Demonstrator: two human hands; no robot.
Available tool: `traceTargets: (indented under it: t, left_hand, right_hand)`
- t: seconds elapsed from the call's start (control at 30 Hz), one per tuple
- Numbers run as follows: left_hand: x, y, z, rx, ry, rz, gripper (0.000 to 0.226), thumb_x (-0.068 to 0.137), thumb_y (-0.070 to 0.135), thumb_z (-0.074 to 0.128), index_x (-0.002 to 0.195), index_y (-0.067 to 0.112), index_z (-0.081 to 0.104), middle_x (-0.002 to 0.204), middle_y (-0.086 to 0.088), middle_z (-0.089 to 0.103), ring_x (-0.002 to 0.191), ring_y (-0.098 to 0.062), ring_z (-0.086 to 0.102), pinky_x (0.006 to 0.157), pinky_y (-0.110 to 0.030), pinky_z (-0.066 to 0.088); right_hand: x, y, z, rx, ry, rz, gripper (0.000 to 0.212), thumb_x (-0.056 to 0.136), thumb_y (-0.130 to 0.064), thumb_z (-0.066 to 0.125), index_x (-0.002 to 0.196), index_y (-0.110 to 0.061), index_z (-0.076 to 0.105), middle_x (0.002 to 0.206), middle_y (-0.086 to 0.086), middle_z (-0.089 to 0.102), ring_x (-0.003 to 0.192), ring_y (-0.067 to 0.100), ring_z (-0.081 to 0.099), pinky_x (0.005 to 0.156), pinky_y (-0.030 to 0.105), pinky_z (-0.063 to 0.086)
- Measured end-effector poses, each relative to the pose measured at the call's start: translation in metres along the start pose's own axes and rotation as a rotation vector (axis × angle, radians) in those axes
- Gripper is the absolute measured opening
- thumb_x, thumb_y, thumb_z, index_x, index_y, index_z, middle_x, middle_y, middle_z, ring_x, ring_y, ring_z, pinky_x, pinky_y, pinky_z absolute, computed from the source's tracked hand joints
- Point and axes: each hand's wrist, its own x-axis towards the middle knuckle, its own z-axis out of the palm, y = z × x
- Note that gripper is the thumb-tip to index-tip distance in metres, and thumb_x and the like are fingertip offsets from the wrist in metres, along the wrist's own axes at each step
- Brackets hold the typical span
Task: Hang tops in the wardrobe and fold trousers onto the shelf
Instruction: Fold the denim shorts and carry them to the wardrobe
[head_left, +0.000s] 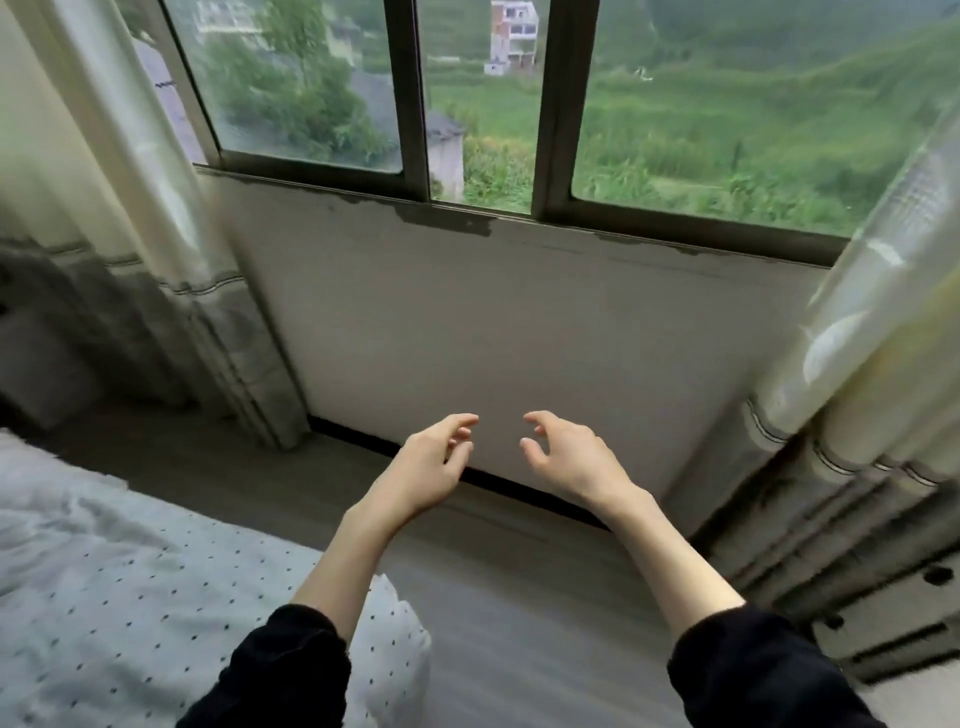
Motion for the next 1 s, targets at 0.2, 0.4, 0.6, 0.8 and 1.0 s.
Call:
traceTargets:
  t: [0.2, 0.4, 0.6, 0.8, 1.0]
  left_hand:
    - [0.040, -0.049, -0.053, 0.016, 0.151, -0.196, 0.036, 0.097, 0.015, 0.047, 0.133, 0.020, 0.050, 0.119, 0.001, 0.059, 0.100, -0.004, 0.053, 0.087, -0.012, 0.035]
    - [0.093, -0.115, -0.113, 0.005, 0.328, -0.342, 0.036, 0.097, 0.015, 0.046, 0.132, 0.020, 0.051, 0.122, 0.000, 0.059, 0.103, -0.007, 0.053, 0.092, -0.018, 0.038]
    - [0.190, -0.192, -0.187, -0.064, 0.443, -0.386, 0.037, 0.097, 0.018, 0.045, 0.134, 0.024, 0.049, 0.127, 0.002, 0.056, 0.115, -0.008, 0.051, 0.098, -0.022, 0.038]
    - [0.233, -0.281, -0.289, -0.094, 0.609, -0.489, 0.037, 0.097, 0.016, 0.045, 0.133, 0.021, 0.049, 0.128, 0.001, 0.056, 0.117, -0.008, 0.051, 0.094, -0.016, 0.034]
    - [0.246, -0.376, -0.378, -0.091, 0.706, -0.596, 0.036, 0.097, 0.013, 0.046, 0.133, 0.017, 0.050, 0.129, -0.003, 0.057, 0.118, -0.014, 0.052, 0.096, -0.019, 0.035]
  right_hand:
    - [0.116, -0.053, 0.000, -0.042, -0.149, -0.196, 0.044, 0.099, -0.034, 0.039, 0.141, -0.024, 0.036, 0.137, 0.002, 0.050, 0.124, 0.026, 0.047, 0.102, 0.038, 0.040]
    - [0.222, -0.120, 0.023, -0.085, -0.246, -0.417, 0.044, 0.099, -0.033, 0.039, 0.141, -0.022, 0.037, 0.138, 0.003, 0.050, 0.128, 0.023, 0.044, 0.103, 0.035, 0.038]
    - [0.351, -0.211, 0.058, -0.167, -0.364, -0.540, 0.042, 0.098, -0.033, 0.042, 0.139, -0.020, 0.040, 0.135, 0.007, 0.053, 0.125, 0.025, 0.048, 0.103, 0.038, 0.039]
    - [0.461, -0.339, 0.097, -0.222, -0.410, -0.705, 0.042, 0.098, -0.030, 0.042, 0.138, -0.018, 0.042, 0.130, 0.004, 0.056, 0.121, 0.024, 0.051, 0.100, 0.035, 0.041]
    - [0.533, -0.473, 0.166, -0.268, -0.482, -0.881, 0.042, 0.098, -0.030, 0.044, 0.138, -0.018, 0.042, 0.128, 0.004, 0.058, 0.120, 0.026, 0.051, 0.098, 0.034, 0.041]
